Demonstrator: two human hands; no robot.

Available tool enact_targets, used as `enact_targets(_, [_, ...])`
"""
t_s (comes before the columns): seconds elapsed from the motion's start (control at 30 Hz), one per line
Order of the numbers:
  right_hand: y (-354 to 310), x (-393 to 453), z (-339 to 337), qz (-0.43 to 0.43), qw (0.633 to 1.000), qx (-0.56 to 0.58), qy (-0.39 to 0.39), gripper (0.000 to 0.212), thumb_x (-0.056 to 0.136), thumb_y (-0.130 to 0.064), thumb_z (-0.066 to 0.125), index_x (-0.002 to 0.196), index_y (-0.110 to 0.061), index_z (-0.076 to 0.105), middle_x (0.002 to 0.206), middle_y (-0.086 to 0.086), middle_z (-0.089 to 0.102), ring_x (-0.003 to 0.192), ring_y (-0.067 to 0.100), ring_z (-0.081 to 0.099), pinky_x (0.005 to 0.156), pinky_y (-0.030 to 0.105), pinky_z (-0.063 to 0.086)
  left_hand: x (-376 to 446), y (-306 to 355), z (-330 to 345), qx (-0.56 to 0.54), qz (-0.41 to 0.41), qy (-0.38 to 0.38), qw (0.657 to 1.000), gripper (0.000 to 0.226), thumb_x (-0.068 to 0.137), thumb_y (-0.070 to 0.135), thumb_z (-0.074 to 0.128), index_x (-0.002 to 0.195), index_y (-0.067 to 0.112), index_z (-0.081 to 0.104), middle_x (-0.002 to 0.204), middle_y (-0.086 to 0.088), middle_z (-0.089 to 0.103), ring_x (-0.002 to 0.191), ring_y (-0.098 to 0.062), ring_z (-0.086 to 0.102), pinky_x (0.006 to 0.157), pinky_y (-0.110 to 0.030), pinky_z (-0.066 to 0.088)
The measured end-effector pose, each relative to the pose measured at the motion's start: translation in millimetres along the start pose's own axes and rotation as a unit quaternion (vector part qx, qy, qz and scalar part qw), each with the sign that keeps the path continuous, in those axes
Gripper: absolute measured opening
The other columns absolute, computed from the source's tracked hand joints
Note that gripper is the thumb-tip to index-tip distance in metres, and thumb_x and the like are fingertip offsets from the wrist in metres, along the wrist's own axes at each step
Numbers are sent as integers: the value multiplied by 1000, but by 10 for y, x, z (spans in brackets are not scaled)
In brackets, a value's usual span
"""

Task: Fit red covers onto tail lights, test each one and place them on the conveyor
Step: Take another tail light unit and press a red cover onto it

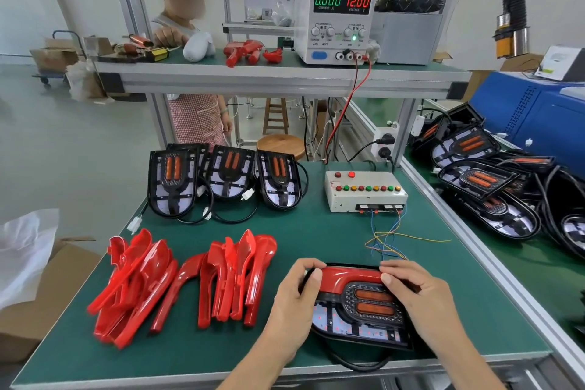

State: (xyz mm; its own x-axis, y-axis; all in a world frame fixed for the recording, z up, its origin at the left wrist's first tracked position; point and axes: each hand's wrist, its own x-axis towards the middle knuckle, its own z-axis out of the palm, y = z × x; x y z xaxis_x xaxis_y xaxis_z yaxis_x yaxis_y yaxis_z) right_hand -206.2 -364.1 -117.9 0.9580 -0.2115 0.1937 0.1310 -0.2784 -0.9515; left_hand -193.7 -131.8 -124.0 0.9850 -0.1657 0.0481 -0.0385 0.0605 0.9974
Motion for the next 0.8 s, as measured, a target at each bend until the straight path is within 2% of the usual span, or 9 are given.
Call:
enact_targets(0.13, [5, 3, 13, 4, 1000, 9, 1, 19, 84, -14, 78, 83, -33, 83, 106, -16, 74, 100, -2, 67, 77, 4, 48, 9, -21, -14, 33, 19, -6, 999, 17, 109, 29, 47, 111, 36, 63, 96, -5, 66, 83, -10, 55, 81, -29, 48])
enact_targets(0.27, [9, -13, 18, 11, 1000, 14, 4, 19, 84, -14, 78, 83, -32, 83, 105, -16, 75, 99, -2, 68, 78, 4, 48, -2, -15, -15, 41, 30, -3, 999, 15, 102, 44, 52, 110, 38, 63, 92, 9, 67, 83, -6, 57, 79, -20, 49])
enact_targets(0.33, [10, -19, 26, 14, 1000, 21, 9, 19, 84, -14, 79, 82, -32, 83, 104, -16, 75, 99, -2, 68, 78, 4, 49, -5, -12, -19, 52, 29, -5, 998, 18, 96, 50, 56, 109, 40, 63, 94, 11, 68, 84, -5, 59, 81, -20, 50])
enact_targets(0.4, [6, -23, 41, 19, 999, 28, 11, 18, 84, -14, 79, 83, -31, 83, 105, -16, 75, 100, -2, 68, 79, 8, 51, -7, -10, -26, 46, 23, -5, 999, 9, 99, 36, 61, 106, 41, 64, 98, 6, 71, 87, -7, 62, 84, -24, 52])
enact_targets(0.5, [19, -27, 61, 17, 999, 32, 19, 19, 84, -13, 79, 85, -31, 83, 106, -14, 75, 101, 0, 68, 88, 18, 50, 11, -8, -41, 39, 17, 16, 999, 21, 99, 21, 67, 100, 42, 68, 98, 3, 74, 89, -10, 67, 82, -21, 52])
enact_targets(0.67, [65, -31, 78, 27, 998, 47, 17, 15, 84, -15, 79, 87, -29, 83, 108, -13, 75, 103, 2, 69, 83, 10, 51, 31, -29, -45, -16, -15, 31, 999, 22, 96, 13, 71, 93, 35, 73, 92, -5, 76, 83, -13, 68, 78, -25, 55])
enact_targets(0.73, [98, -35, 103, 39, 997, 63, 23, 13, 83, -18, 78, 88, -28, 83, 110, -12, 75, 104, 5, 69, 86, 18, 55, 29, -44, -51, -34, -20, 27, 999, 22, 95, 11, 71, 92, 32, 74, 92, -5, 76, 83, -13, 68, 78, -26, 56])
enact_targets(0.8, [122, -37, 135, 54, 995, 81, 36, 11, 84, -18, 77, 89, -26, 83, 111, -11, 75, 104, 8, 70, 93, 34, 55, 26, -49, -49, -43, -21, 26, 999, 22, 96, 10, 71, 93, 31, 74, 92, -6, 76, 83, -13, 68, 79, -27, 56])
